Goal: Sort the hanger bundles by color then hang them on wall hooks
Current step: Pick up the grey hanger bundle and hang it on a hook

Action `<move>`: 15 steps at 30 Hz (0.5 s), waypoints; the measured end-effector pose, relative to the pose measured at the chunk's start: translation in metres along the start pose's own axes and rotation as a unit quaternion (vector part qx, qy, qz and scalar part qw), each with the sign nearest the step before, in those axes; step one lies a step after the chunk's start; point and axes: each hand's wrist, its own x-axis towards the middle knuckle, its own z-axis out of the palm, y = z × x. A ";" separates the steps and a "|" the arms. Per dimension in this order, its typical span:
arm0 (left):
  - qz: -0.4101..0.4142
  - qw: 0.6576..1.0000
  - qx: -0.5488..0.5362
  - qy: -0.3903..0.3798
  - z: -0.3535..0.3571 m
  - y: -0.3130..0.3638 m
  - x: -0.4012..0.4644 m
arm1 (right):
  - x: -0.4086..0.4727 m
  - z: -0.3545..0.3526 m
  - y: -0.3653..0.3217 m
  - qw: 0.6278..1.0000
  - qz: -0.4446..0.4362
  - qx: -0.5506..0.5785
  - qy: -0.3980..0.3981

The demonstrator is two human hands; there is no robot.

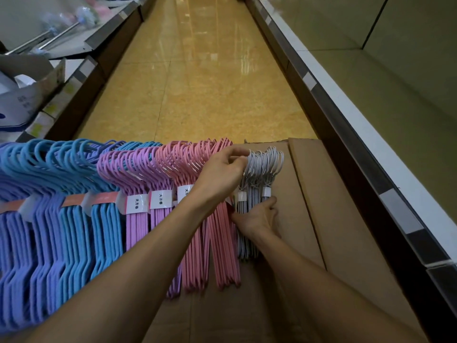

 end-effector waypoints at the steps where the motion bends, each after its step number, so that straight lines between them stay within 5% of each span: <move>1: -0.003 1.000 -0.001 0.001 -0.002 0.000 0.000 | 0.001 0.001 -0.002 1.000 0.002 -0.011 -0.003; 15: -0.012 0.998 -0.027 -0.049 0.004 0.010 -0.005 | 0.014 -0.043 0.015 0.983 -0.048 -0.167 0.063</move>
